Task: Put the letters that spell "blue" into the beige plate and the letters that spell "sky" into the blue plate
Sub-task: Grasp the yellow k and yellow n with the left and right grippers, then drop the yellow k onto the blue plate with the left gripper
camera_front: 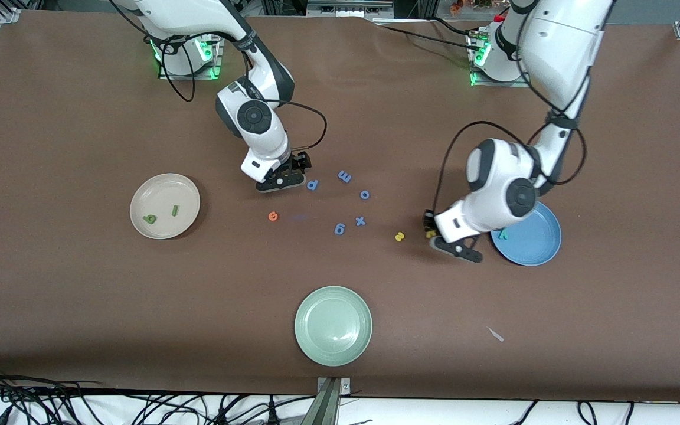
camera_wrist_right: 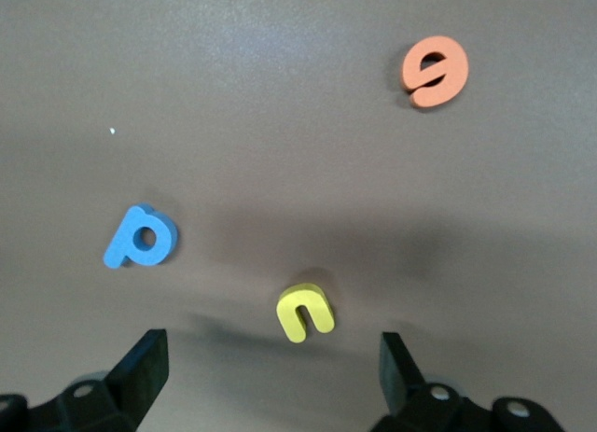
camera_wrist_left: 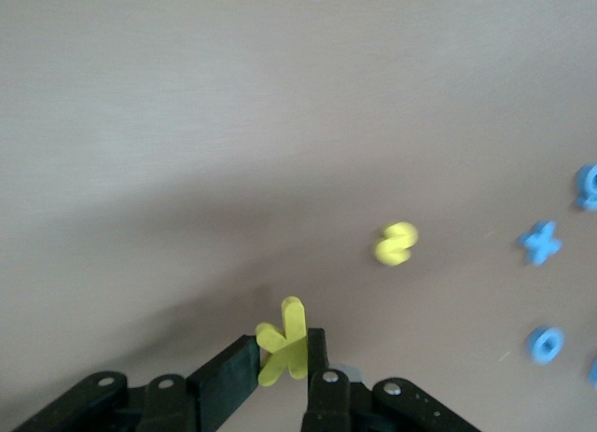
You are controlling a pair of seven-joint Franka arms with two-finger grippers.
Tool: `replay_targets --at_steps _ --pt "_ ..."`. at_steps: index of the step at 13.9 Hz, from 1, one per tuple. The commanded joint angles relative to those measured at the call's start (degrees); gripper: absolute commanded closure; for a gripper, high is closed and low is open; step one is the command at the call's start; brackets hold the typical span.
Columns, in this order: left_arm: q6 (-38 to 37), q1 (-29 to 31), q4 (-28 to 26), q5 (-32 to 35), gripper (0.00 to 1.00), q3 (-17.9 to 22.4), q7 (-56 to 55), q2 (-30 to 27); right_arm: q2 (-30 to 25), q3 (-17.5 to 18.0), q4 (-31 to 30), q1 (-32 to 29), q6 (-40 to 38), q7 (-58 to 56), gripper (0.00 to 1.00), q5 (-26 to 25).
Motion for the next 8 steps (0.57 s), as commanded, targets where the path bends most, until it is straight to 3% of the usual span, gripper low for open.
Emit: replay_targets --at_steps 1,4,7,8 --pt "-2.6 6.1 -2.0 1.7 0.89 0.5 12.7 -1.7 -1.5 -0.1 -2.6 0.2 1.3 -0.1 0.01 -3.8" --pt "-3.6 9.4 -3.0 4.4 0.89 3.0 17.1 -1.9 -0.7 -0.1 -2.6 0.2 2.2 -0.1 0.06 -6.0" --pt "-5.0 9.5 -2.8 6.4 0.89 7.0 24.3 -2.3 -0.4 -0.1 -2.7 0.2 2.6 -0.2 0.2 -6.3" --pt "-5.0 9.5 -2.8 6.5 0.81 7.8 24.9 -2.3 0.1 -0.1 -2.6 0.2 2.8 -0.1 0.24 -7.4"
